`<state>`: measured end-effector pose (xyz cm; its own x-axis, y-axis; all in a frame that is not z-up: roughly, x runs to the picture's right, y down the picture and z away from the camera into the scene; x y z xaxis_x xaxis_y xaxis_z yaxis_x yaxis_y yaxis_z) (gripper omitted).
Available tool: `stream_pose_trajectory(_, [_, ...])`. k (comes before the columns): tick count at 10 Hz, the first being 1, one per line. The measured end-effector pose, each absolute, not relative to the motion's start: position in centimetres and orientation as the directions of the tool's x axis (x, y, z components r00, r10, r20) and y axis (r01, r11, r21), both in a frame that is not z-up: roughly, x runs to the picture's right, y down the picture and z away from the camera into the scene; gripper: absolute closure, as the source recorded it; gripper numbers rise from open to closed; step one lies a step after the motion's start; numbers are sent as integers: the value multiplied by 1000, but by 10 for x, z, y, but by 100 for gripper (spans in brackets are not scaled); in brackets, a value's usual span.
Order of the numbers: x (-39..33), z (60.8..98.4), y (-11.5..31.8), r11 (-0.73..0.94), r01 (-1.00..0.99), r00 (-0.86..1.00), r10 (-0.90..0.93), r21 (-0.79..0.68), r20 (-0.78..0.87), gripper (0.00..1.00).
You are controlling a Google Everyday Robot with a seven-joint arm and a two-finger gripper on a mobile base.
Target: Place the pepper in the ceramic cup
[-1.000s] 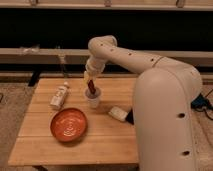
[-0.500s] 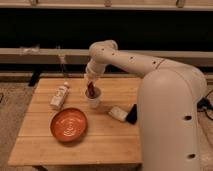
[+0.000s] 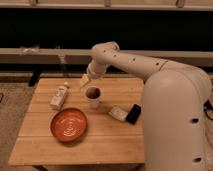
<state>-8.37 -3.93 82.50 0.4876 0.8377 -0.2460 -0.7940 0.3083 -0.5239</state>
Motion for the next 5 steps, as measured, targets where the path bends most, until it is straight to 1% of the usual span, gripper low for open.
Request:
stream_pose_trajectory(3, [-74,815,-49,310,-789,486,843,-531,-229,20])
stream_pose_trajectory(5, [-75,815,-49,311,-788,487,842,-531,-230,20])
